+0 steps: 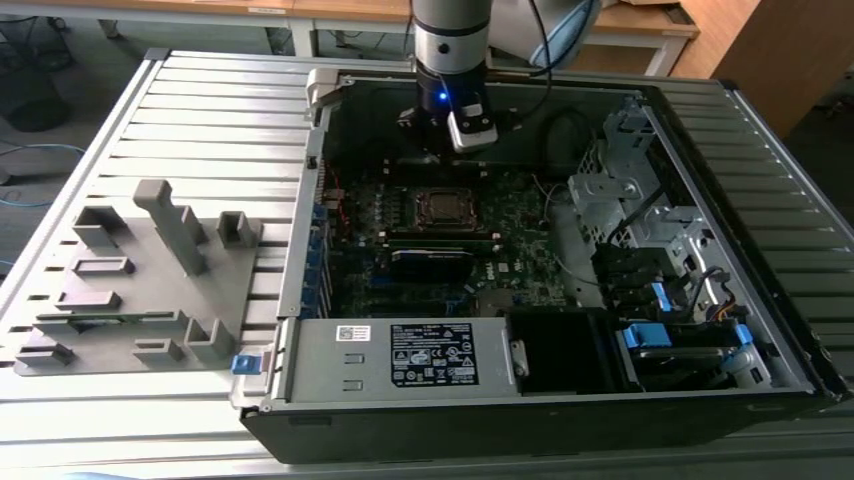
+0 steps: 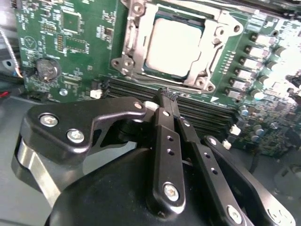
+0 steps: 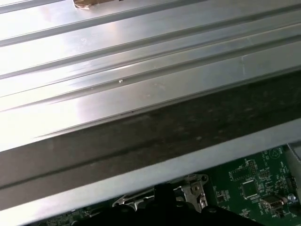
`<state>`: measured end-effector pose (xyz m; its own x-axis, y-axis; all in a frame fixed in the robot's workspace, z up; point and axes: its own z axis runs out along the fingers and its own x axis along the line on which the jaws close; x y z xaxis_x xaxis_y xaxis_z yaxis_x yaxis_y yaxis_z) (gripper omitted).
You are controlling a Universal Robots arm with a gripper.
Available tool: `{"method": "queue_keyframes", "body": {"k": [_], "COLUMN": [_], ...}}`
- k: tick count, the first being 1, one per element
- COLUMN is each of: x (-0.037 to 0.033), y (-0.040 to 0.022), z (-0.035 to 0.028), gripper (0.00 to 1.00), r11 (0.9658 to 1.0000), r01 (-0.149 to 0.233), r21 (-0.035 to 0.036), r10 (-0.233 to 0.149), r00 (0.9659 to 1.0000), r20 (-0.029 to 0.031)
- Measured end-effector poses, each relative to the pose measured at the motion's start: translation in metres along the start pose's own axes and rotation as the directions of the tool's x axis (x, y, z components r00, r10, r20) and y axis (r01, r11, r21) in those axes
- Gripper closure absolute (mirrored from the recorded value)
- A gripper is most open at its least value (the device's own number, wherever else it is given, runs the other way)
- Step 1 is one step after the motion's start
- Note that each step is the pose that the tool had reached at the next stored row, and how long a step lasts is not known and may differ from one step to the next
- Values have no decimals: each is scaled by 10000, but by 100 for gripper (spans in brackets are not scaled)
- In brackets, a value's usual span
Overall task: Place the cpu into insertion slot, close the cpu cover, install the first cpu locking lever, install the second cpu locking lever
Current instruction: 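Install the first cpu locking lever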
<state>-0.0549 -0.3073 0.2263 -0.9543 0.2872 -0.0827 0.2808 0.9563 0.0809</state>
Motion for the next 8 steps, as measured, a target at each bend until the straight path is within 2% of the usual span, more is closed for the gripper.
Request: {"method": "queue_keyframes", "body": {"k": [3, 8], "x": [-17, -28], "y": [1, -36], "z": [2, 0], "gripper": [89, 89], "r11": [10000, 10000], "r01": [3, 7], "r21": [36, 76], "r10": [-3, -7], "r00": [10000, 10000], "r20": [4, 15]}}
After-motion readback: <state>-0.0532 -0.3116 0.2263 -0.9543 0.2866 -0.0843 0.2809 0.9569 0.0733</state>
